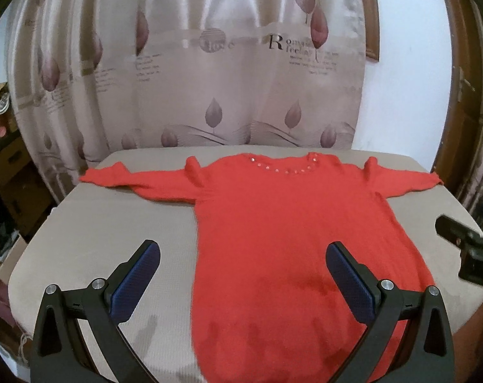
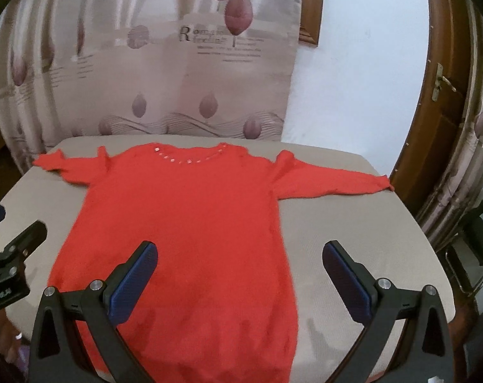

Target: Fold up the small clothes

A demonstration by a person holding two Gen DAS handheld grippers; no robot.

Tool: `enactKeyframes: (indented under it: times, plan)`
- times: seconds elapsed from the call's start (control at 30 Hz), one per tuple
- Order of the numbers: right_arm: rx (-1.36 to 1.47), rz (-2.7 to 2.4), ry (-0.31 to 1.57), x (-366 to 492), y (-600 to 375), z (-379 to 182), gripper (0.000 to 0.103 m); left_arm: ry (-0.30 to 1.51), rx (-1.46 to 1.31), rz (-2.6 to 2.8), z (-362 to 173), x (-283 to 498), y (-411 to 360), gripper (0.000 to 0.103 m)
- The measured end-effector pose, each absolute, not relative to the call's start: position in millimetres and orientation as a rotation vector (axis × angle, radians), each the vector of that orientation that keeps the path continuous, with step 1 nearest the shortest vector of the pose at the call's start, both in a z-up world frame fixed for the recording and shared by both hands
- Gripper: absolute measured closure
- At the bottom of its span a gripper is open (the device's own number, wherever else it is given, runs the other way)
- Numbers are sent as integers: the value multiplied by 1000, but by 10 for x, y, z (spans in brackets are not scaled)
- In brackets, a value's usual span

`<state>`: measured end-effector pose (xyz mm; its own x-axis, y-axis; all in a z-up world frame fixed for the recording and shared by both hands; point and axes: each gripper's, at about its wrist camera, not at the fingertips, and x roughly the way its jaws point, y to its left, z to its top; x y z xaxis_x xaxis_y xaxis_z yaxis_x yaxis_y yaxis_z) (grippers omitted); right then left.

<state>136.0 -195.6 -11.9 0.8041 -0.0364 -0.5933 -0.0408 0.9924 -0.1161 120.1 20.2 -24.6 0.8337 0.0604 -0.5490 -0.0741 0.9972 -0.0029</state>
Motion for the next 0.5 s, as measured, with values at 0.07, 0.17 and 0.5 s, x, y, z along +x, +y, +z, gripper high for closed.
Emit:
enactKeyframes:
  times: [0.07, 0.17, 0.5]
  plan:
    - [-129, -10, 637, 1502, -1993, -129, 0, 575, -11, 72, -253, 1287, 168, 0]
    - [-133, -25, 656, 1720, -2067, -167, 0, 567, 0, 76, -265, 1452, 115, 0]
    - [-107, -63, 713, 2409, -2396, -349, 0, 584, -66, 85, -394, 1968, 90, 0]
